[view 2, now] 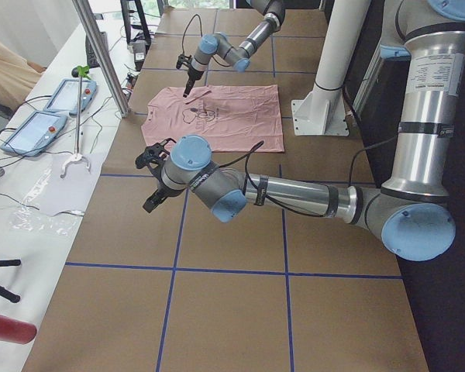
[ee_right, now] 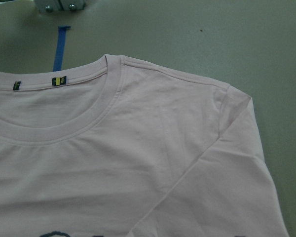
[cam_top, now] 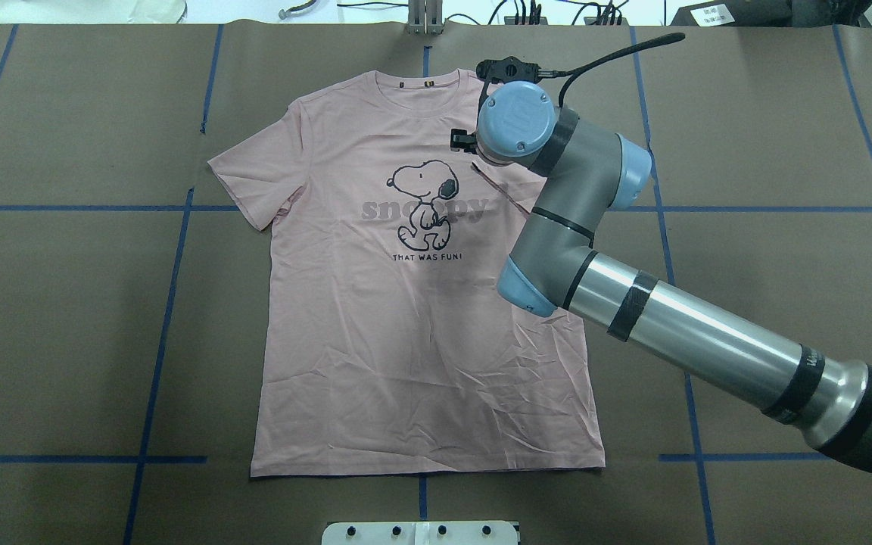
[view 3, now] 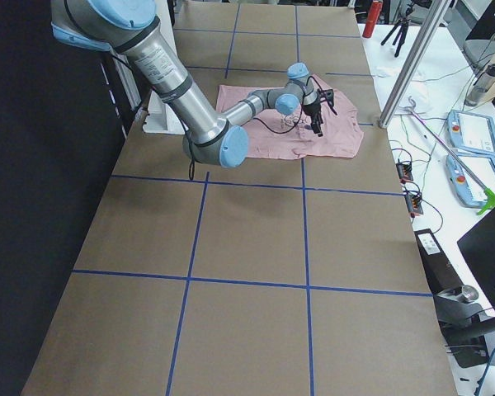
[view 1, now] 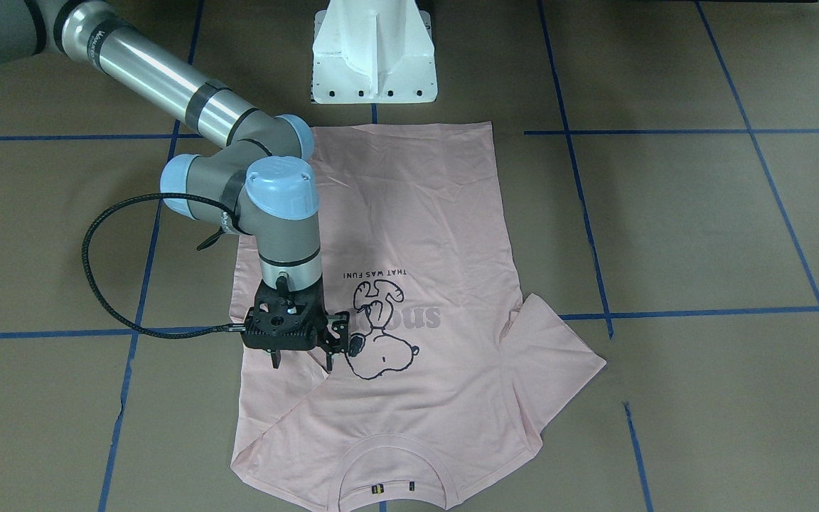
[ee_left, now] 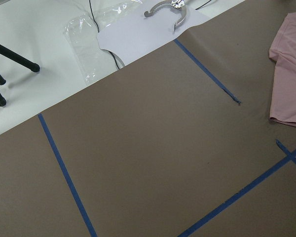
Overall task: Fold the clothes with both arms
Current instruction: 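Fold the sleeve nearest the right gripper inward over the shirt body, then fold the sleeve nearest the left gripper inward while the right arm waits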
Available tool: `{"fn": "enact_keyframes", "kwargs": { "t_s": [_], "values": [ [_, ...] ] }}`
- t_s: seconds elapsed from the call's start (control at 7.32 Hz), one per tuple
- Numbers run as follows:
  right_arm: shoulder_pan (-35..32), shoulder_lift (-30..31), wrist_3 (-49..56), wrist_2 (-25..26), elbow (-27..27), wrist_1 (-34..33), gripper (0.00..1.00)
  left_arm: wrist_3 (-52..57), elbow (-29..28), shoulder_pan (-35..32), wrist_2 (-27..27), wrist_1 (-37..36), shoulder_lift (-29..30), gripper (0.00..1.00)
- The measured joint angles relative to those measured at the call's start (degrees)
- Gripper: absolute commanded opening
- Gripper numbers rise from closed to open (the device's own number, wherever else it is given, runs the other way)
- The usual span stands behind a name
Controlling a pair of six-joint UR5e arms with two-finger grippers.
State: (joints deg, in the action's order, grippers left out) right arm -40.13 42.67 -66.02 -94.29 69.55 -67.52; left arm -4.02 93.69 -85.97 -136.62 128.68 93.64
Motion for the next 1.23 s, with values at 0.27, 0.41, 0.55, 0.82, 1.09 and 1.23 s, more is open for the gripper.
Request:
{"fn": "enact_keyframes", "kwargs": {
  "t_s": [0.27, 0.41, 0.55, 0.82, 1.09, 1.23],
  "values": [
    [-6.2, 6.7, 9.7, -10.9, 7.5, -0.2, 1.00, -11.5, 0.0, 5.5, 0.7, 1.4, 1.4, 0.82],
    [-10.3, 11.3, 15.2, -16.5, 11.7, -0.2, 1.00, -18.0, -0.2, 8.8, 2.7, 2.1, 2.9, 0.78],
    [-14.5, 16.0, 20.9, -21.9, 15.2, -0.1, 1.00, -24.0, -0.4, 11.9, 5.8, 2.3, 4.6, 0.75],
    [-22.5, 24.7, 33.3, -29.6, 19.1, 0.3, 1.00, -34.7, -2.0, 18.6, 13.1, 2.4, 8.9, 0.70],
    [-28.3, 30.3, 42.6, -33.6, 20.0, 0.6, 1.00, -43.6, -7.6, 25.8, 22.6, 2.6, 15.1, 0.67],
    [-29.2, 31.2, 43.9, -34.0, 20.1, 0.6, 1.00, -46.9, -11.2, 28.8, 27.0, 2.7, 18.3, 0.66]
  ]
}}
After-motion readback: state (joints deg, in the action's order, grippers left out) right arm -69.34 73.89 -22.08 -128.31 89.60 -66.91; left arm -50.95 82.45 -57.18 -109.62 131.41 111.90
